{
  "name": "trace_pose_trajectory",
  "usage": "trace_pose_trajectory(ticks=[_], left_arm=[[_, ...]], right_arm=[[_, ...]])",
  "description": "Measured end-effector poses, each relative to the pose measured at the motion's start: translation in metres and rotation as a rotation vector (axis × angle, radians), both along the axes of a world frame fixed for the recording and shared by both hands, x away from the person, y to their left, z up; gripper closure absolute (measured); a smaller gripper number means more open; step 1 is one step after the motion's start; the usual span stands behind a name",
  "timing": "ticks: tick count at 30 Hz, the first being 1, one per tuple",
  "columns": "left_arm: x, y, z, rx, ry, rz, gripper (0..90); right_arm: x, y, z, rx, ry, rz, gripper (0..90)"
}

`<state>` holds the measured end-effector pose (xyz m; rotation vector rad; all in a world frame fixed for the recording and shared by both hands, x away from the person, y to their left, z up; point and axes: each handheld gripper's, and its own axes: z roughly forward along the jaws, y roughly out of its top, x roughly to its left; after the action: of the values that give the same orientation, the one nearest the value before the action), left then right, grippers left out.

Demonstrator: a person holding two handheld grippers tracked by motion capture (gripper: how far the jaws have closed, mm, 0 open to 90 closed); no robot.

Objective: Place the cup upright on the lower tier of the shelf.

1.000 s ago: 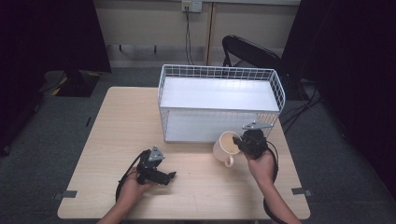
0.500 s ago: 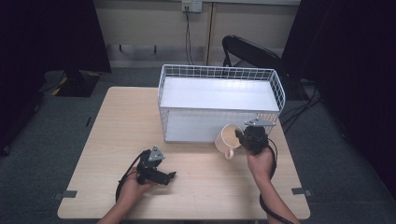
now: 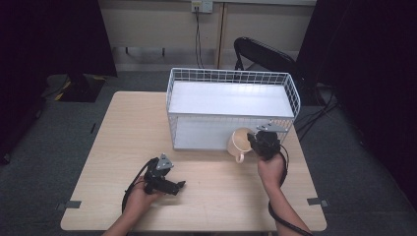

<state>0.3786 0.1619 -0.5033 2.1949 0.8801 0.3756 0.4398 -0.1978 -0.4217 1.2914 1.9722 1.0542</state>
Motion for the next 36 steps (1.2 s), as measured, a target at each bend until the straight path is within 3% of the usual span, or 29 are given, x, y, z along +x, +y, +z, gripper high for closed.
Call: trace_pose_trajectory(ticks=[24,36], left_arm=[[0.0,0.0,0.0,0.0,0.0,0.0,3.0],[0.0,0.0,0.0,-0.001,0.0,0.0,3.0]], right_arm=[[0.017,0.013,-0.017,0.029,-0.015,-0.057,82.6],[0.025,0.017,-0.019,0.029,-0.052,-0.101,82.6]])
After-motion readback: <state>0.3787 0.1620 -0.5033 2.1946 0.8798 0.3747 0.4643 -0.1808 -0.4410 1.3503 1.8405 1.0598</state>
